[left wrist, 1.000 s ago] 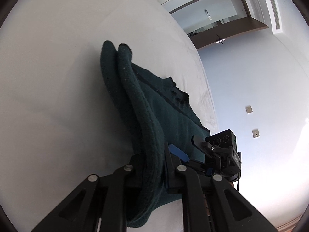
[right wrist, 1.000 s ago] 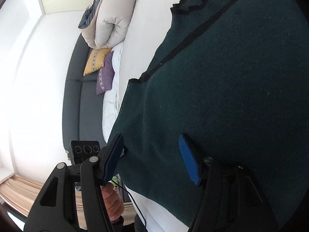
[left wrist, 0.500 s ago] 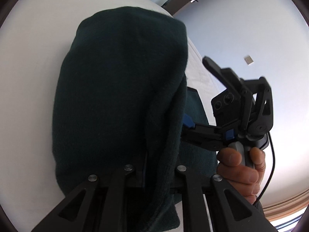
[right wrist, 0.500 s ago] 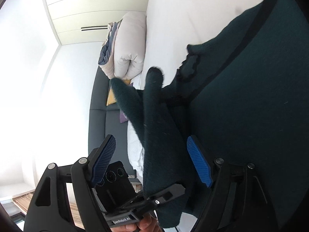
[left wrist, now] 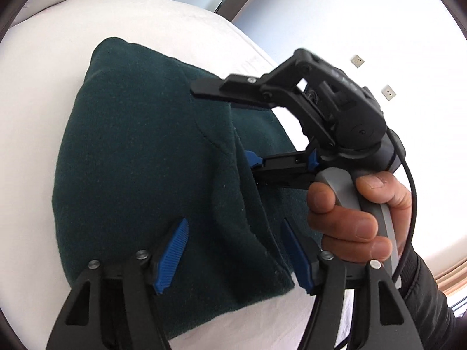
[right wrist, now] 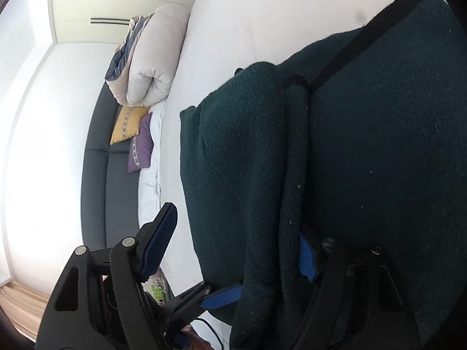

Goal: Fold small clothes
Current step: 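Fold the held sweater half over the other half with both grippers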

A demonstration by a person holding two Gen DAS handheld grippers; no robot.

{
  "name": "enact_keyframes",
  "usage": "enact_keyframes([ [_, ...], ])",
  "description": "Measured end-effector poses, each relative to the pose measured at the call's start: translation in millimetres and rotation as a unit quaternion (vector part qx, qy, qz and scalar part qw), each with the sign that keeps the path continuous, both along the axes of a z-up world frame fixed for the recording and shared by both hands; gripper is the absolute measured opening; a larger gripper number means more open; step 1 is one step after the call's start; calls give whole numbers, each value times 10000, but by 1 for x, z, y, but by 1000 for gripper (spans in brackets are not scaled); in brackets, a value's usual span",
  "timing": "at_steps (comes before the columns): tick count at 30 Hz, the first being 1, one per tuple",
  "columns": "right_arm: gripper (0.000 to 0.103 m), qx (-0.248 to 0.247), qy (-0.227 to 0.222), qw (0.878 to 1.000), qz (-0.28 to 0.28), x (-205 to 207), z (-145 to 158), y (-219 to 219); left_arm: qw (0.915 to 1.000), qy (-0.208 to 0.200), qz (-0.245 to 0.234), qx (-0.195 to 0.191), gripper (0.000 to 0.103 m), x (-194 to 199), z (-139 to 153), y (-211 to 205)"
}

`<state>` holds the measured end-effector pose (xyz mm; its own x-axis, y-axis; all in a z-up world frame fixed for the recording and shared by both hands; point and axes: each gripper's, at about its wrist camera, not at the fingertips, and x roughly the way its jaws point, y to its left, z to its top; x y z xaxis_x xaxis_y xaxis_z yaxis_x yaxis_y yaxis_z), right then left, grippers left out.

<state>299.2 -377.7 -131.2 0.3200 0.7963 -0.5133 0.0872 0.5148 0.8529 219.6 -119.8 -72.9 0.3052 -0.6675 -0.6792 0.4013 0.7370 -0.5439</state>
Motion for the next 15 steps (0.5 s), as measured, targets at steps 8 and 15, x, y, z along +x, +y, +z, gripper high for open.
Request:
enact_keyframes([
  [8,17,-933,54,9955,169,2,-1,14,9996,-153,120,-195,68,-24,1,44],
  [15,12,-1649,-192,9857,285,-2,25,8,9991,-179,259,-287,68,-17,11,64],
])
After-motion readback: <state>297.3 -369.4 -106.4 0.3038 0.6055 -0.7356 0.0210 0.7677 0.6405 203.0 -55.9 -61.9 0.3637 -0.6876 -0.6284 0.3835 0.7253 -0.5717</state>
